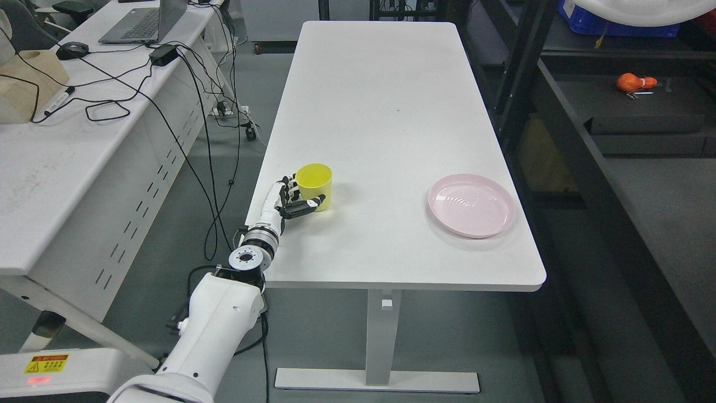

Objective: Place yellow IKEA cup on middle right shelf
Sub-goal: 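Close the left hand around the yellow cup and lift it, then raise the yellow cup higher with the left hand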

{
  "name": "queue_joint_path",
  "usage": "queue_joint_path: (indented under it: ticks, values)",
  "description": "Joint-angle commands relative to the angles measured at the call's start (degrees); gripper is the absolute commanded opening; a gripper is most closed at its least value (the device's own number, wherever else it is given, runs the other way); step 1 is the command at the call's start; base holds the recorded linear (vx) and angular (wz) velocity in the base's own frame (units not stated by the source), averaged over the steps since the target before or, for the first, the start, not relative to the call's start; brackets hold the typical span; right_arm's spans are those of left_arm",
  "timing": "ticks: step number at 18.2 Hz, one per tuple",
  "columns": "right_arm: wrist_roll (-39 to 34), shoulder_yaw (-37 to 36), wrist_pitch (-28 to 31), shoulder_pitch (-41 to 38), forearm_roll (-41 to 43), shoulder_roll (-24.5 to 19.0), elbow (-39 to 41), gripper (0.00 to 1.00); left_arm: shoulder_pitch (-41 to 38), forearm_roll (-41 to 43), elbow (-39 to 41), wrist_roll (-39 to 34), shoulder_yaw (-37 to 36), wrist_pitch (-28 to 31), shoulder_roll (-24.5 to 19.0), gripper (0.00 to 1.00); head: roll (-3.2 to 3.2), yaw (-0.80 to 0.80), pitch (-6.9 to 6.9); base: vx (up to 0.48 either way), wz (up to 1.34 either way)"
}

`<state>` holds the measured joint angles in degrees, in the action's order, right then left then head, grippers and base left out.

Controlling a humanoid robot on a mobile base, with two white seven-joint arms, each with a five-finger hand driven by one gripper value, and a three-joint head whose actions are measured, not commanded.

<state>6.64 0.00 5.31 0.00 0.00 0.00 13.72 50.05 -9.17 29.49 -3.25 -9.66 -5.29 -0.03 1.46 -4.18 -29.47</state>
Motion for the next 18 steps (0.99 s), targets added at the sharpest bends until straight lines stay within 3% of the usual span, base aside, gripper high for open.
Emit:
queue_joint_path:
  ticks: [1,3,6,13,18]
  values:
    - [0.0,1.0,0.0,-0.8,1.4,1.0,0.0,0.99,0.1,-0.2,-0.4,-0.2,8.1,-7.0,-1.0,0.13,0.00,0.00,0.00,0.000,0.00]
    - [0.0,1.0,0.0,-0.8,1.4,1.0,0.0,0.99,0.1,-0.2,0.0,0.0,9.4,-12.0,-1.0,0.00,0.00,0.00,0.00,0.000,0.00]
    - [0.0,1.0,0.0,-0.8,1.4,1.0,0.0,0.99,-1.3,-0.2,5.5,0.2,9.4,-14.2,-1.0,0.00,0.00,0.00,0.00,0.000,0.00]
    - [0.0,1.0,0.0,-0.8,1.4,1.0,0.1,0.99,-20.7,-0.2,37.9,0.3,1.1,-14.1,-1.0,0.00,0.00,0.00,0.00,0.000,0.00]
    - [0.0,1.0,0.0,-0.8,1.4,1.0,0.0,0.99,-23.4,-0.2,45.2,0.1,0.2,-13.2,-1.0,0.00,0.00,0.00,0.00,0.000,0.00]
